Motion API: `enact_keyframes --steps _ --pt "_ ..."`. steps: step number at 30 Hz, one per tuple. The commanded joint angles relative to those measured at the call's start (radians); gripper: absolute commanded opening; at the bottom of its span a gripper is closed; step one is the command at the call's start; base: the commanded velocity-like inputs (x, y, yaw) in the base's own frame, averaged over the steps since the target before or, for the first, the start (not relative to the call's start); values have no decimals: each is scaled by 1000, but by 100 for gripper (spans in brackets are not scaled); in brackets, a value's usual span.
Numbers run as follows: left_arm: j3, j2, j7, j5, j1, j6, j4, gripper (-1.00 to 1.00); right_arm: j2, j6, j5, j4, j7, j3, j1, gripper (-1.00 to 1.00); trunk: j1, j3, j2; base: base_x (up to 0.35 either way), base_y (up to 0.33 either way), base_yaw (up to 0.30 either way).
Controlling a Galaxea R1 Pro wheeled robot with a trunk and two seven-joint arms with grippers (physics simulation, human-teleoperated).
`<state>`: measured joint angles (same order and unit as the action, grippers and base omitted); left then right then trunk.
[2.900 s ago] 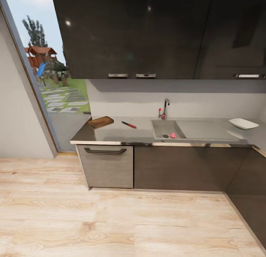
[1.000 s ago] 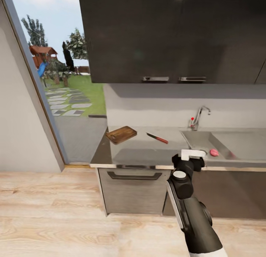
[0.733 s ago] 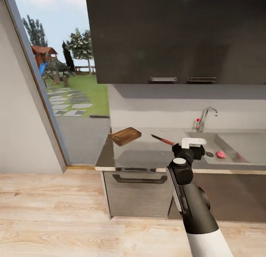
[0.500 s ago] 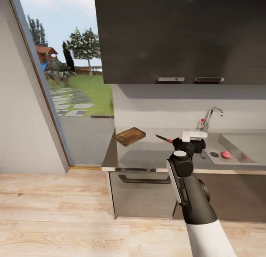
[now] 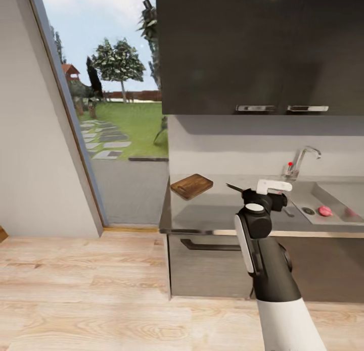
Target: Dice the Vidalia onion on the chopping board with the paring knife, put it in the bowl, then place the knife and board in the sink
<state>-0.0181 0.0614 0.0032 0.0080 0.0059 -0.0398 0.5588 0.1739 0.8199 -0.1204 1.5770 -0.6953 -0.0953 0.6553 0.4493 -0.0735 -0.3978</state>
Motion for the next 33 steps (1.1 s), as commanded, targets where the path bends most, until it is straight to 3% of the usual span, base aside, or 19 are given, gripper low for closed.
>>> enact_keyframes --steps 1,14,17,21,33 --pt "0 0 1 1 0 -2 1 100 1 8 -3 0 0 2 1 100 1 -2 -2 0 298 0" --pt "0 3 0 0 0 -2 1 100 1 2 13 0 0 31 1 100 1 1 -2 0 299 -59" --pt "1 4 0 0 0 -2 1 100 1 -34 14 -4 0 95 1 100 1 4 -2 75 307 -233" --pt "1 5 0 -2 0 -2 0 100 1 -48 15 -22 2 140 1 100 1 8 -2 129 306 -239" --pt "1 4 -2 -6 0 -2 -10 100 1 -106 16 -78 2 163 1 100 1 21 -2 226 259 -225"
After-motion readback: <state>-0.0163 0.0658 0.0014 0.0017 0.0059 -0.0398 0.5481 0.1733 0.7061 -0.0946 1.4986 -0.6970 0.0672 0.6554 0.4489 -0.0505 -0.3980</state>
